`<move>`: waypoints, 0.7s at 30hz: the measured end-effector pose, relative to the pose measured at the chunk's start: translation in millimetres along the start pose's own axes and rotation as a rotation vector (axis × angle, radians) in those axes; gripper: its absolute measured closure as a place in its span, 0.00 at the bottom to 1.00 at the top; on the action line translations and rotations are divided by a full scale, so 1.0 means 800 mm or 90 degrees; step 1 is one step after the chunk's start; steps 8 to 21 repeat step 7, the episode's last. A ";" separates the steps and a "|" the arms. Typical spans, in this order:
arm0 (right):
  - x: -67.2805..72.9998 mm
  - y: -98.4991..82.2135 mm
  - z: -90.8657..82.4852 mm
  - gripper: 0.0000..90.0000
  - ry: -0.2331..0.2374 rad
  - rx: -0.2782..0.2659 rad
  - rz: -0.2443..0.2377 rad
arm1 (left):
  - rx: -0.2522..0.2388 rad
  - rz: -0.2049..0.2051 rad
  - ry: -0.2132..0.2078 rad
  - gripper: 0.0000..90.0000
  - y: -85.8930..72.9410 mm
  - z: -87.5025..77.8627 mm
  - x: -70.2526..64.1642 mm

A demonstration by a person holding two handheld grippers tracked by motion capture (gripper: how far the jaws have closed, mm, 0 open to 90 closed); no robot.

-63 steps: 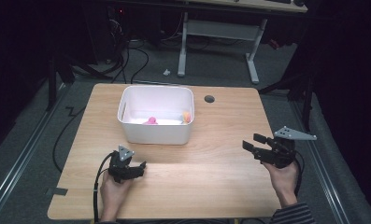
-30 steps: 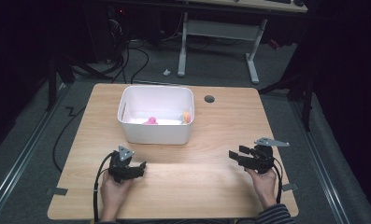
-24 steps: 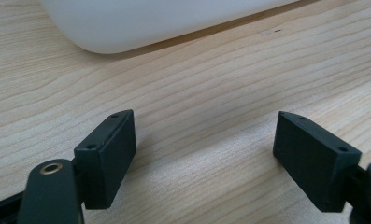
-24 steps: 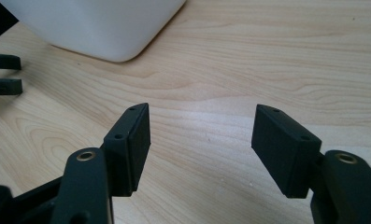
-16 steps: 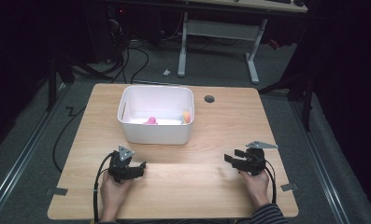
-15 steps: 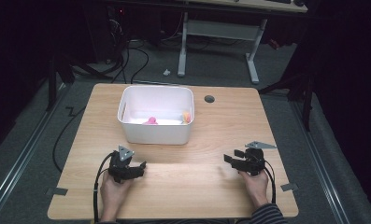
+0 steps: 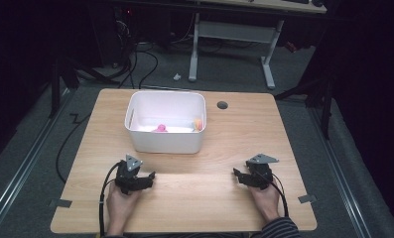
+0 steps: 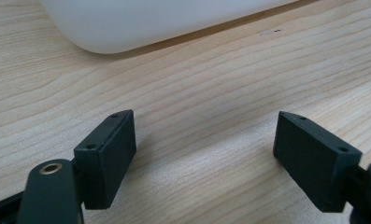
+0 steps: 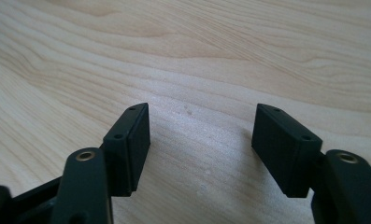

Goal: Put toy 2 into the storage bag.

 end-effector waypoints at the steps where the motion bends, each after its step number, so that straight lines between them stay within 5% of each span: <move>1: 0.000 0.000 0.000 0.40 0.000 0.001 0.002 | 0.000 0.000 0.000 0.24 0.000 0.000 0.000; 21: 0.000 -0.001 0.000 0.37 0.001 0.003 0.005 | 0.000 0.000 0.000 0.24 0.000 0.000 0.000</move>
Point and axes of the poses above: each handheld gripper's, and its own axes: z roughly forward along the jaws, y roughly out of its top, x roughly to its left, the point moved 10 cm from there along z, roughly forward along the jaws, and after that the axes turned 14 degrees about -z, right-handed, at the moved point
